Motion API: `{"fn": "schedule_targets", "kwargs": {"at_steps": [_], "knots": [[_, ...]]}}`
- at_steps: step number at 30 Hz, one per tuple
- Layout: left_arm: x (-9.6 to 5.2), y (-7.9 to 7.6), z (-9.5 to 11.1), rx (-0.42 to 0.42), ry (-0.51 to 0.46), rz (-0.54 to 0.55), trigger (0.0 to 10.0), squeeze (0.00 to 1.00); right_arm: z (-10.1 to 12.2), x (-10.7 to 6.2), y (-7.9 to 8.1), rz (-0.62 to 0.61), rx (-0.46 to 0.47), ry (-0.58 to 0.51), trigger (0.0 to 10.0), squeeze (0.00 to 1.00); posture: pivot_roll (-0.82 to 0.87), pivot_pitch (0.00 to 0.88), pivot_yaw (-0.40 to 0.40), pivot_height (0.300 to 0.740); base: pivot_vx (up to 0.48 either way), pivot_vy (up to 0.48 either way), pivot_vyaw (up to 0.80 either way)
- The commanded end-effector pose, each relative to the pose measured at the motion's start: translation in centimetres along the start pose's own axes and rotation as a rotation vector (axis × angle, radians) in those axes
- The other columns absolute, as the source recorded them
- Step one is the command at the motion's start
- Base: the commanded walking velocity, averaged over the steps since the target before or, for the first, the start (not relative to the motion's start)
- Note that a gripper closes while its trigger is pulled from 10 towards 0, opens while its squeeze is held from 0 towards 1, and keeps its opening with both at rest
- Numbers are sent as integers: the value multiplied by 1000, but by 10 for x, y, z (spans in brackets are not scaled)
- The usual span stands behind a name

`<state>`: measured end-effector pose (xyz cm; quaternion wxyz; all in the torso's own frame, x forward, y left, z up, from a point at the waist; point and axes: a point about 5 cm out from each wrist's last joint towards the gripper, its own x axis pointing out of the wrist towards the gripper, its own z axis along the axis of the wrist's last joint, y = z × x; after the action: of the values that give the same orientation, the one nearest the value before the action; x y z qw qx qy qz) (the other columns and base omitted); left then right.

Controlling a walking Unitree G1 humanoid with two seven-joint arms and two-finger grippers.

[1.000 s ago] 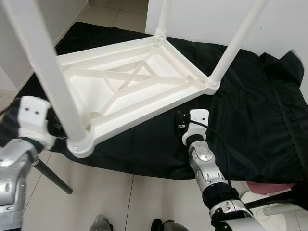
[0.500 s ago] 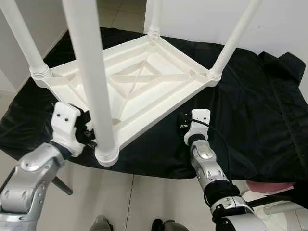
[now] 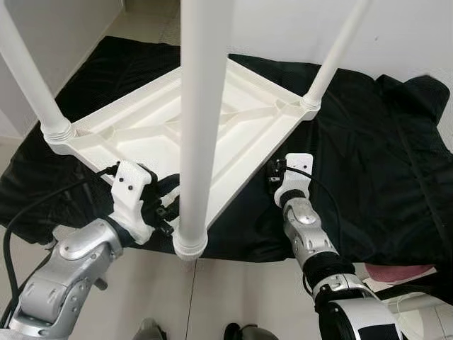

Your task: Building children table

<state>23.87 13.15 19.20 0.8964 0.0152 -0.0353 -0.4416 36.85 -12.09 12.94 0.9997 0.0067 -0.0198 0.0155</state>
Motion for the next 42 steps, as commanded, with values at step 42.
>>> {"fn": "schedule_targets", "kwargs": {"at_steps": [42], "knots": [[0, 44, -5, 150, 94, 16, 10000, 8, 17, -40, -69, -42, 12, -254, 10000, 0, 71, 145, -64, 740, 0, 0, 0]]}}
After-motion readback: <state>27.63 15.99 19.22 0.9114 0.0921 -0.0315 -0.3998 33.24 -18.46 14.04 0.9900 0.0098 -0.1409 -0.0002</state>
